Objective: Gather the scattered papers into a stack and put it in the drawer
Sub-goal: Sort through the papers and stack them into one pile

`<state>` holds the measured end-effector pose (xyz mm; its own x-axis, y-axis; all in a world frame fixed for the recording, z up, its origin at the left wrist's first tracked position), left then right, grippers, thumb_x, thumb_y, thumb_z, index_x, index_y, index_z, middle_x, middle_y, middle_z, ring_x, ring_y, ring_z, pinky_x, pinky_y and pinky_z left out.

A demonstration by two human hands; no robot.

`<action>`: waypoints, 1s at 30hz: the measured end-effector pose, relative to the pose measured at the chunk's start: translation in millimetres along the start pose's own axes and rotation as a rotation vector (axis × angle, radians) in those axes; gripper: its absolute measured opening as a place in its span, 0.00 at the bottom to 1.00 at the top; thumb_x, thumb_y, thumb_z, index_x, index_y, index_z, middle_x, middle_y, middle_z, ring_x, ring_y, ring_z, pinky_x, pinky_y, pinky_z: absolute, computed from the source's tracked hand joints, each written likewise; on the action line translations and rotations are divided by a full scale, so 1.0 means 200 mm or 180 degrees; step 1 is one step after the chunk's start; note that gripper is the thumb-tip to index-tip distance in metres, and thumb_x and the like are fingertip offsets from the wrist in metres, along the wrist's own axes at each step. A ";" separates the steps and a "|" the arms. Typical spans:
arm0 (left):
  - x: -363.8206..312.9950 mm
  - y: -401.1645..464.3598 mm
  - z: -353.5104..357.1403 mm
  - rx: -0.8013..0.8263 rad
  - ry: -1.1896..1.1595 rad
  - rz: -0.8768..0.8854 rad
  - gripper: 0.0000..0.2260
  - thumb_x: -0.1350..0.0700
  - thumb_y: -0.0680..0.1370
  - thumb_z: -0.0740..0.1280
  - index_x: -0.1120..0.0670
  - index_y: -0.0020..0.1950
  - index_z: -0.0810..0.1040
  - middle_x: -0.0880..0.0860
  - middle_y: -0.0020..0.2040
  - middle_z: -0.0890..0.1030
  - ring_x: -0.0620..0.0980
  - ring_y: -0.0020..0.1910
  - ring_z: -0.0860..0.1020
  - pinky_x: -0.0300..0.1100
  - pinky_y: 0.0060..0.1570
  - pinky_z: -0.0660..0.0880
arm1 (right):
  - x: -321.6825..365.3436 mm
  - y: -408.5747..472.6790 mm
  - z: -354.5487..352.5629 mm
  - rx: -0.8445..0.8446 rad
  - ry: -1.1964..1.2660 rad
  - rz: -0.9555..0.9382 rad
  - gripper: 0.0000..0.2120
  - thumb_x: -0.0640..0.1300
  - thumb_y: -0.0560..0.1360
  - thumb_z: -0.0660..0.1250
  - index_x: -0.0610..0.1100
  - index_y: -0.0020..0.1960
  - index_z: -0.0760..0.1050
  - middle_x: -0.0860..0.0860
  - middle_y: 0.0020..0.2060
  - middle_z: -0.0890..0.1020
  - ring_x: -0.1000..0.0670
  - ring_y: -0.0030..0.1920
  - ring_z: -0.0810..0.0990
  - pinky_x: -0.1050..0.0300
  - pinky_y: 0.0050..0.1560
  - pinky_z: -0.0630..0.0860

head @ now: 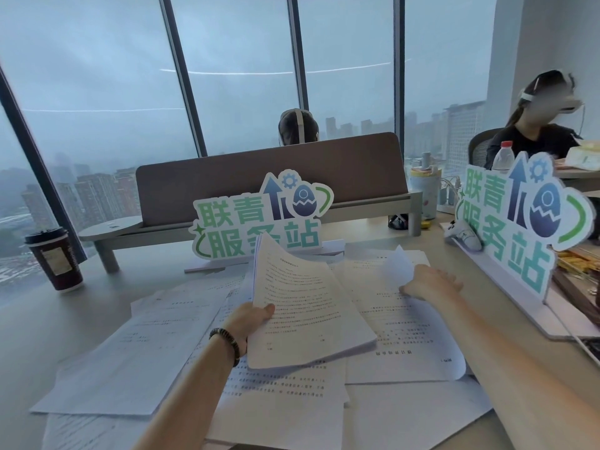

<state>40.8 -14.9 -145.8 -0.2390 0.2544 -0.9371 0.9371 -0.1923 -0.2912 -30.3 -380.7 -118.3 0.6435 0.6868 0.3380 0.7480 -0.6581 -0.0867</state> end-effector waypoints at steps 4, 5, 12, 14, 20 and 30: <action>0.00 0.00 0.00 -0.0008 -0.0005 0.0009 0.11 0.58 0.81 0.64 0.61 0.60 0.78 0.61 0.54 0.84 0.61 0.50 0.82 0.53 0.49 0.80 | 0.00 0.00 0.00 0.0066 0.0235 0.0065 0.18 0.54 0.74 0.70 0.49 0.58 0.69 0.46 0.53 0.71 0.41 0.65 0.66 0.51 0.52 0.60; 0.00 0.00 0.00 -0.0007 0.0005 0.0011 0.11 0.58 0.81 0.64 0.61 0.60 0.78 0.61 0.54 0.84 0.60 0.50 0.82 0.53 0.48 0.80 | 0.00 0.00 -0.01 0.0068 0.0322 0.0051 0.18 0.54 0.74 0.71 0.49 0.58 0.69 0.46 0.54 0.71 0.41 0.66 0.65 0.50 0.53 0.60; 0.00 0.00 0.00 -0.0007 0.0050 0.0058 0.10 0.58 0.81 0.65 0.61 0.59 0.79 0.61 0.53 0.84 0.61 0.52 0.82 0.57 0.54 0.79 | 0.04 0.01 -0.03 -0.0279 0.0799 -0.0365 0.20 0.44 0.68 0.77 0.43 0.58 0.77 0.46 0.50 0.79 0.45 0.51 0.76 0.54 0.49 0.76; 0.00 0.00 0.00 -0.0006 0.0074 0.0063 0.10 0.58 0.81 0.65 0.61 0.58 0.79 0.62 0.54 0.83 0.62 0.52 0.82 0.57 0.54 0.79 | 0.04 0.00 -0.06 -0.0369 0.1001 -0.0425 0.19 0.43 0.67 0.78 0.41 0.56 0.79 0.46 0.47 0.79 0.46 0.48 0.76 0.57 0.44 0.74; 0.00 0.01 0.00 -0.0034 0.0118 0.0101 0.11 0.57 0.81 0.65 0.62 0.59 0.79 0.62 0.54 0.84 0.62 0.52 0.82 0.57 0.55 0.79 | 0.07 0.00 -0.08 -0.0409 0.1241 -0.0698 0.17 0.42 0.73 0.73 0.38 0.60 0.77 0.43 0.52 0.80 0.44 0.51 0.76 0.56 0.44 0.72; -0.01 -0.01 0.00 -0.0064 0.0205 0.0108 0.09 0.57 0.81 0.65 0.60 0.57 0.79 0.61 0.53 0.84 0.61 0.52 0.83 0.57 0.54 0.79 | 0.08 0.02 -0.12 0.0801 0.2110 -0.0670 0.17 0.42 0.70 0.77 0.39 0.56 0.81 0.42 0.49 0.85 0.41 0.47 0.85 0.45 0.52 0.81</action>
<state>40.3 -15.8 -142.8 -0.1907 0.3085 -0.9319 0.9495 -0.1831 -0.2549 -21.7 -380.0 -91.7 0.3084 0.4079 0.8594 0.9107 -0.3875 -0.1429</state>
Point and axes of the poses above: each hand's wrist, its own y-axis towards the middle knuckle, its own z-axis out of the palm, x = y × z, the point moved 7 cm from there along y, towards the middle knuckle
